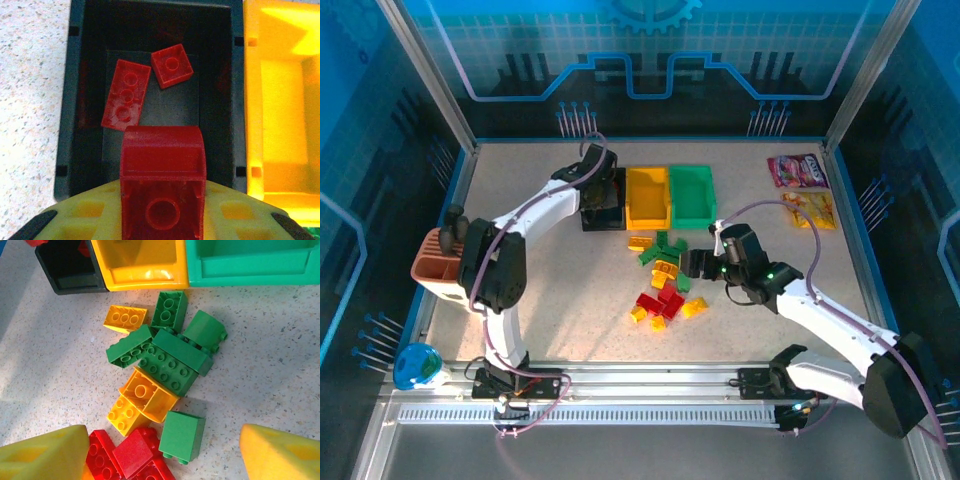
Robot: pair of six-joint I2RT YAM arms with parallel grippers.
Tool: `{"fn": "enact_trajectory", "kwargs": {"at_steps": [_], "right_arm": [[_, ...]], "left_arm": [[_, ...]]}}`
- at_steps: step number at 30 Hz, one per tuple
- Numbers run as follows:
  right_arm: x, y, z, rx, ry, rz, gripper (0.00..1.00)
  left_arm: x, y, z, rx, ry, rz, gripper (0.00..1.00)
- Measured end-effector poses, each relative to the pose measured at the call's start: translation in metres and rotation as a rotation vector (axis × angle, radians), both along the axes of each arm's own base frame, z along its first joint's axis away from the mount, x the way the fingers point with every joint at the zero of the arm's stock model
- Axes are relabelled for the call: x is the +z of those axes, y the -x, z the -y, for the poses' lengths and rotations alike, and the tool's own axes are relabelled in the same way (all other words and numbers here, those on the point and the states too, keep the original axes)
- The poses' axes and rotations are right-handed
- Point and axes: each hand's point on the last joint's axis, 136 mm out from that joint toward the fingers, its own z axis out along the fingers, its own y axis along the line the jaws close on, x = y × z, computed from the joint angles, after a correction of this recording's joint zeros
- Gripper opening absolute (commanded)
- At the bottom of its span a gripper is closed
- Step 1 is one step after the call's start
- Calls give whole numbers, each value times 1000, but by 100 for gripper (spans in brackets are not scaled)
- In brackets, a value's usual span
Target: Sort the legos into containers by color
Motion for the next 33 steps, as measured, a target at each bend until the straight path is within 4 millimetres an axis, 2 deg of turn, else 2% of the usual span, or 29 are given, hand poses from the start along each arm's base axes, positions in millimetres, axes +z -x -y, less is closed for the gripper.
{"fn": "enact_trajectory", "kwargs": {"at_steps": [5, 12, 18, 22, 27, 30, 33], "right_arm": [[0, 3, -3, 20, -12, -9, 79], [-2, 11, -5, 53, -19, -19, 79], [-5, 19, -7, 108, 12, -22, 80], [-6, 29, -18, 191, 57, -24, 79], [-5, 44, -41, 324, 114, -20, 76], [-9, 52, -56, 402, 150, -29, 73], [-20, 57, -69, 467, 188, -56, 71]], "left_arm": [[-6, -17, 4, -14, -15, -6, 33], [-7, -22, 5, -39, -41, -15, 69], [8, -19, 4, -36, -31, 9, 70], [37, 2, -3, -35, -11, 60, 69], [72, 41, -12, -36, 27, 144, 67], [73, 63, -16, -29, 48, 163, 66], [58, 87, -22, -17, 57, 143, 65]]}}
